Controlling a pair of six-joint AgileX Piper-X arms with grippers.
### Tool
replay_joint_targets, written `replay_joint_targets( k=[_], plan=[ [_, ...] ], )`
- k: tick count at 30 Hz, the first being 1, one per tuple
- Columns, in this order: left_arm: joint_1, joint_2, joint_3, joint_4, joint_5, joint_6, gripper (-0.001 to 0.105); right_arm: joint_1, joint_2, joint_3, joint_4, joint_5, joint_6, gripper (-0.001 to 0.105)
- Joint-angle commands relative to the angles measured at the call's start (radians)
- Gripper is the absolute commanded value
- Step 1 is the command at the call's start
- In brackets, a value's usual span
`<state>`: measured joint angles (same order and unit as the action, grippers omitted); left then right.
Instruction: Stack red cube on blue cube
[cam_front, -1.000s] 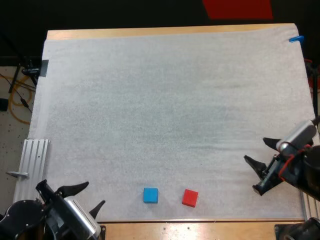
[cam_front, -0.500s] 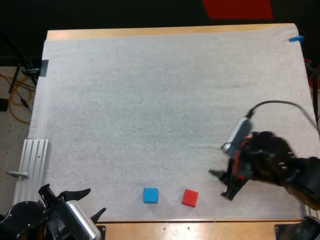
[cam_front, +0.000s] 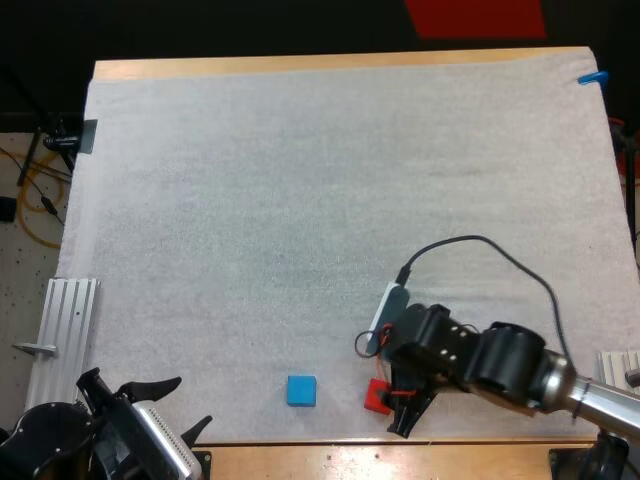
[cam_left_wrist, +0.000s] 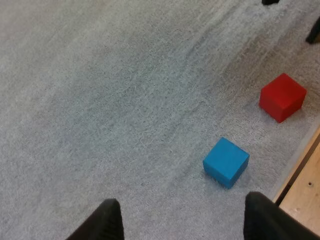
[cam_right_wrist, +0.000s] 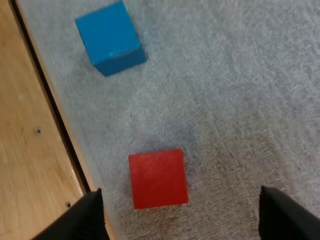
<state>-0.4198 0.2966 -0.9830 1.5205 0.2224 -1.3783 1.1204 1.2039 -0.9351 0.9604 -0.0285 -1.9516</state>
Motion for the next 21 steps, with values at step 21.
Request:
replay_joint_targets(
  k=[21],
  plan=[
    [-0.005, 0.004, -0.001, 0.007, 0.007, 0.000, 0.052, 0.035, 0.317, 0.008, -0.100, 0.028, -0.017, 0.073]
  ],
)
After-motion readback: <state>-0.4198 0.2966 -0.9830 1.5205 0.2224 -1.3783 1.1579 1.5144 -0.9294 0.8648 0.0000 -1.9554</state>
